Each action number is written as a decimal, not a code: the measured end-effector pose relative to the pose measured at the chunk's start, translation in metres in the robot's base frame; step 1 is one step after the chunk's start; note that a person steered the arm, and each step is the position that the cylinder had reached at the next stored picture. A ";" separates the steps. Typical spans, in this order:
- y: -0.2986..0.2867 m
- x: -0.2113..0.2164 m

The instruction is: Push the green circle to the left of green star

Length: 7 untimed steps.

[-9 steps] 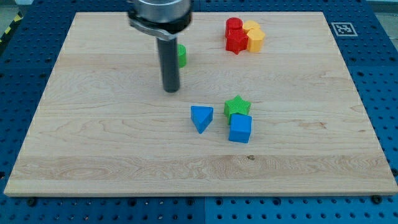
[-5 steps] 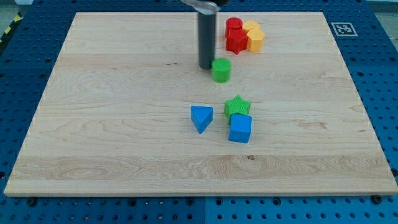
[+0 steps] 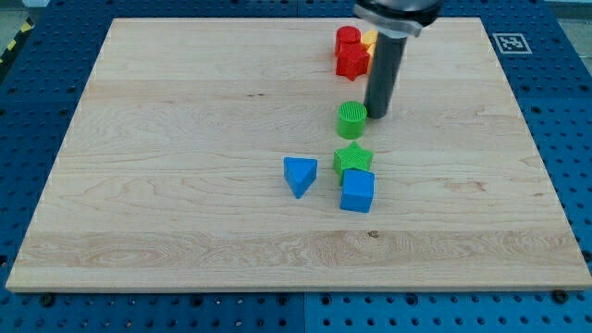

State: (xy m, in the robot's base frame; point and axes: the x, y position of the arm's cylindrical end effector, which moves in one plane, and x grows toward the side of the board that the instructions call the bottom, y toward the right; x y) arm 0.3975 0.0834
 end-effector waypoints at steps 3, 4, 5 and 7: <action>-0.062 0.016; -0.094 0.019; -0.095 0.040; -0.091 0.064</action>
